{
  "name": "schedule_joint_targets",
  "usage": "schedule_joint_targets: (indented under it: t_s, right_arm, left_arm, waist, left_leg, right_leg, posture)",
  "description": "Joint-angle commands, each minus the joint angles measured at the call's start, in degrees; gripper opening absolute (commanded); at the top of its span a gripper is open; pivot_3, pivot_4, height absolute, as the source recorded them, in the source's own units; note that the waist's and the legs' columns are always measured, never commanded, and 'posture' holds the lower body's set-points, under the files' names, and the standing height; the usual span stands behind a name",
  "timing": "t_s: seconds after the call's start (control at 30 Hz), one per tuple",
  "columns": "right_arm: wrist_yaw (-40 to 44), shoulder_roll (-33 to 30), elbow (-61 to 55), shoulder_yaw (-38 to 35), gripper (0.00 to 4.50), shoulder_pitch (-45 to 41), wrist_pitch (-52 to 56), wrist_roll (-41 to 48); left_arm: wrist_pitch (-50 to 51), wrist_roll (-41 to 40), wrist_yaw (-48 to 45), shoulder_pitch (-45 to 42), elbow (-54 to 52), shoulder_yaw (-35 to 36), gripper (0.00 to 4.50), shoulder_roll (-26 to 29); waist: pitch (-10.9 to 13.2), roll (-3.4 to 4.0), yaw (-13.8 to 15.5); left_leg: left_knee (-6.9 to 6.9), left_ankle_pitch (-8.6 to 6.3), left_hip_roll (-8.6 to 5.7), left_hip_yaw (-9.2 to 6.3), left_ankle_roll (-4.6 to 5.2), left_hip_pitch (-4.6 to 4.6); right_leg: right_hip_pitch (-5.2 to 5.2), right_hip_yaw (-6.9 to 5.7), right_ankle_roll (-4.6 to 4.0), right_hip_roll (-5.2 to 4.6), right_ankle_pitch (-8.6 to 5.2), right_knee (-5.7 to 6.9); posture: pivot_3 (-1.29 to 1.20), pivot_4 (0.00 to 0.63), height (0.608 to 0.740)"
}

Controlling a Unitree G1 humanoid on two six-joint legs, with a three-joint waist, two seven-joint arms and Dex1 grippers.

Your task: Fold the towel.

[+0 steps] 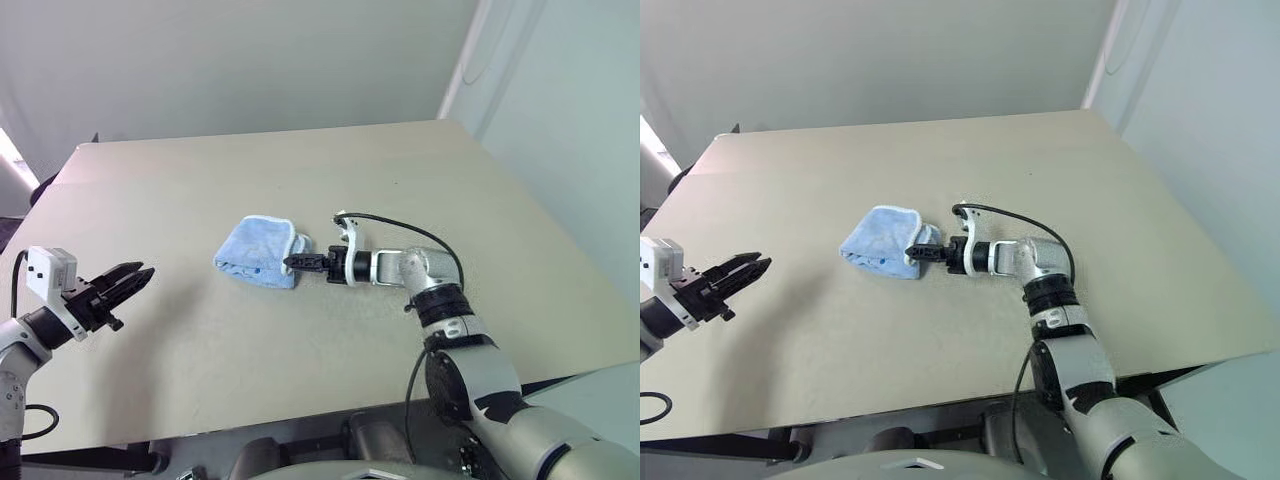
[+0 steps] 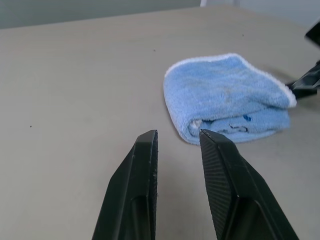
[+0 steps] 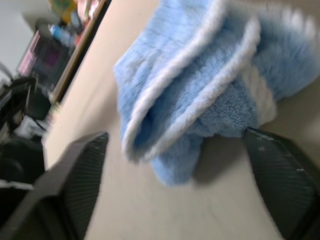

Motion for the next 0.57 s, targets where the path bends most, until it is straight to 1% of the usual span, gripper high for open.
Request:
schedule_joint_targets:
  t_s: [0.03, 0.13, 0.17, 0.2, 0.23, 0.3, 0.37, 0.47, 0.57]
  right_arm:
    - [7.98, -5.94, -15.31, 2.84, 4.35, 4.27, -4.62, 1.86]
    - [12.52, -9.96, -25.05, 1.72, 4.35, 9.93, -11.96, 3.4]
    - [12.74, -10.53, -26.29, 1.12, 4.35, 12.23, -18.58, 1.69]
    - [13.9, -11.96, -26.87, 2.08, 4.35, 14.08, -24.0, -0.47]
    - [16.71, -14.03, -26.7, 3.58, 4.35, 15.64, -27.47, -1.87]
    - [20.47, -17.58, -25.17, 5.97, 4.35, 17.62, -30.61, -3.66]
    - [23.13, -19.52, -23.46, 6.38, 4.35, 18.36, -29.73, -2.46]
    - [26.1, -21.29, -19.81, 6.15, 4.35, 19.22, -33.36, -3.14]
    - [27.22, -21.69, -15.61, 6.55, 4.35, 18.15, -36.5, -4.74]
  left_arm:
    - [-1.04, 0.24, -0.88, 0.55, -0.71, 0.41, 1.43, 0.7]
    - [-1.83, 1.03, -1.12, 1.87, -0.95, -0.03, 1.43, 0.32]
    - [-1.83, 1.15, -1.02, 2.38, -1.23, -0.24, 1.43, 0.02]
    - [-1.78, 1.24, -1.26, 2.93, -1.25, -0.51, 1.43, -0.15]
    - [-1.74, 1.34, -1.45, 3.73, -1.76, -0.92, 1.43, -0.44]
    - [-1.46, 1.81, -1.56, 6.21, -3.01, -2.04, 1.43, -1.12]
    - [-1.57, 1.96, -1.75, 8.84, -4.61, -2.78, 1.43, -1.62]
    - [-2.69, 2.05, -2.46, 14.07, -8.26, -2.95, 1.43, -2.66]
    - [-4.74, 4.51, -2.92, 17.28, -10.02, -4.38, 1.43, -2.39]
  waist:
    - [0.0, 0.0, 0.32]
    - [0.0, 0.0, 0.97]
    - [-0.01, -0.02, 1.13]
    - [-0.02, -0.03, 1.22]
    - [-0.02, -0.02, 1.28]
    - [-0.01, -0.02, 1.3]
    - [-0.01, -0.05, 1.18]
    - [0.01, -0.07, 1.18]
    - [0.06, -0.07, 1.34]
  left_leg:
    - [0.0, 0.0, -0.01, 0.0, 0.0, 0.0]
    - [0.0, -0.01, -0.03, 0.01, 0.01, 0.02]
    - [0.0, -0.01, -0.03, 0.02, 0.01, 0.04]
    - [0.01, 0.0, -0.03, 0.02, 0.01, 0.06]
    - [0.01, 0.0, -0.03, 0.01, 0.01, 0.13]
    - [0.07, 0.0, -0.05, 0.04, 0.01, 0.24]
    - [0.12, 0.0, -0.08, 0.09, 0.02, 0.39]
    - [0.16, 0.0, -0.07, 0.14, 0.02, 0.55]
    - [0.14, 0.0, -0.06, 0.13, 0.03, 0.99]
  right_leg:
    - [0.0, 0.0, 0.02, -0.01, -0.01, 0.01]
    - [0.0, 0.0, 0.11, 0.0, -0.07, 0.03]
    - [0.0, 0.0, 0.13, 0.01, -0.09, 0.06]
    - [0.01, 0.0, 0.13, 0.03, -0.09, 0.09]
    - [0.08, -0.01, 0.13, 0.04, -0.1, 0.1]
    - [0.22, -0.05, 0.14, 0.04, -0.11, 0.11]
    - [0.38, -0.02, 0.14, 0.0, -0.12, 0.08]
    - [0.52, 0.05, 0.12, 0.03, -0.14, 0.07]
    - [0.93, 0.05, -0.02, 0.04, -0.29, 0.06]
  posture:
    - [0.0, 0.0, 0.74]
    - [0.0, 0.0, 0.74]
    - [0.0, 0.0, 0.74]
    - [0.0, 0.0, 0.74]
    - [0.0, 0.0, 0.74]
    - [0.0, 0.0, 0.74]
    - [0.0, 0.0, 0.74]
    - [0.0, 0.0, 0.74]
    - [0.0, 0.0, 0.74]
